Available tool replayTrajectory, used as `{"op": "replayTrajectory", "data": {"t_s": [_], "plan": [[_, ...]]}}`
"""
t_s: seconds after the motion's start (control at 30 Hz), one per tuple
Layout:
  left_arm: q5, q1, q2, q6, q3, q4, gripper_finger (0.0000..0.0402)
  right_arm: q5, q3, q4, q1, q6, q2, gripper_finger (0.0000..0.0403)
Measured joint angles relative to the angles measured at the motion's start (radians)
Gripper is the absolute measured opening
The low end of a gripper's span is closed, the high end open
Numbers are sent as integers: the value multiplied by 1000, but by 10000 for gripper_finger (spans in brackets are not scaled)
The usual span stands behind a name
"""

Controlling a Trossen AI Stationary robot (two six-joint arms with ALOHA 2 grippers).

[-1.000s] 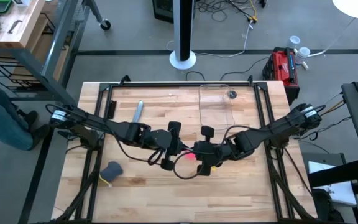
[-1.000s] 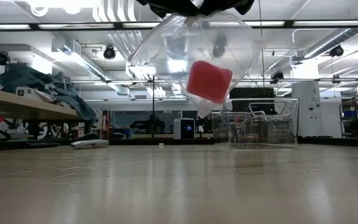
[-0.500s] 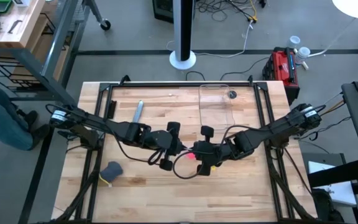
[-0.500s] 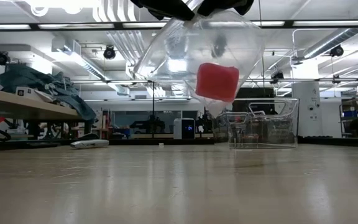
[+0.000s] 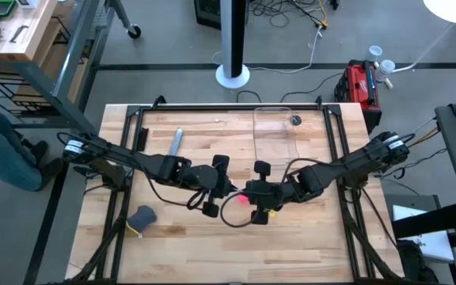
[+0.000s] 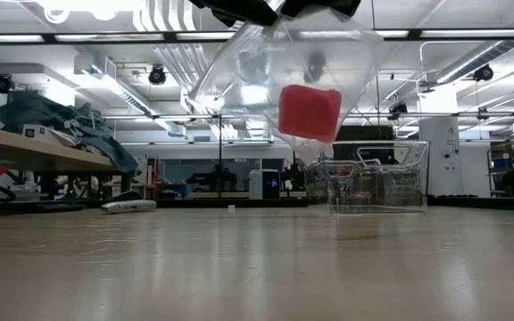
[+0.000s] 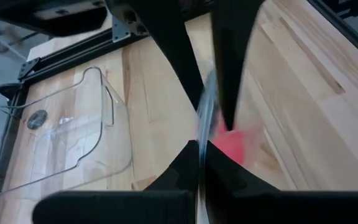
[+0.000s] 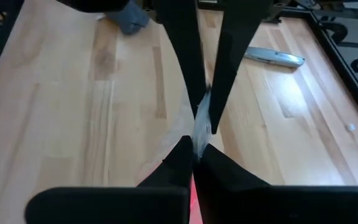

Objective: Roll bandage
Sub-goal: Close the transparent zip bag

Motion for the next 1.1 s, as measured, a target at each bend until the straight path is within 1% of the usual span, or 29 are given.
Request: {"op": "replayTrajectory", "data": {"t_s": [0.13, 0.3, 0.37, 0.47, 0.57, 0.63, 0.7, 0.77, 0.87, 0.9, 1.1], "plan": [[0, 0, -3, 0, 0, 9, 0, -30, 0, 2, -4, 8, 0, 61], [2, -1, -8, -11, 0, 24, 0, -35, 0, 2, -13, 27, 0, 116], [21, 0, -13, -23, 0, 24, 0, -35, 0, 2, -15, 28, 0, 135], [35, -1, -16, -34, 0, 28, 0, -34, 0, 3, -21, 28, 0, 154], [59, -2, -20, -34, 0, 35, 0, -27, 0, 3, -27, 28, 0, 161], [88, -2, -20, -33, 0, 45, 0, -4, 0, 7, -29, 28, 0, 157], [105, -3, -20, -32, 0, 44, 0, 5, 0, 9, -29, 16, 0, 139], [108, -3, -20, -32, 0, 40, 0, 6, 0, 9, -28, -10, 0, 106], [108, -3, -21, -31, 0, 21, 0, -10, 0, 9, -27, -41, 0, 30], [108, -3, -21, -31, 0, 11, 0, -20, 0, 10, -26, -48, 0, 16], [102, -2, -28, -75, 1, -84, 6, -32, -1, 16, -27, -52, 0, 2]]}}
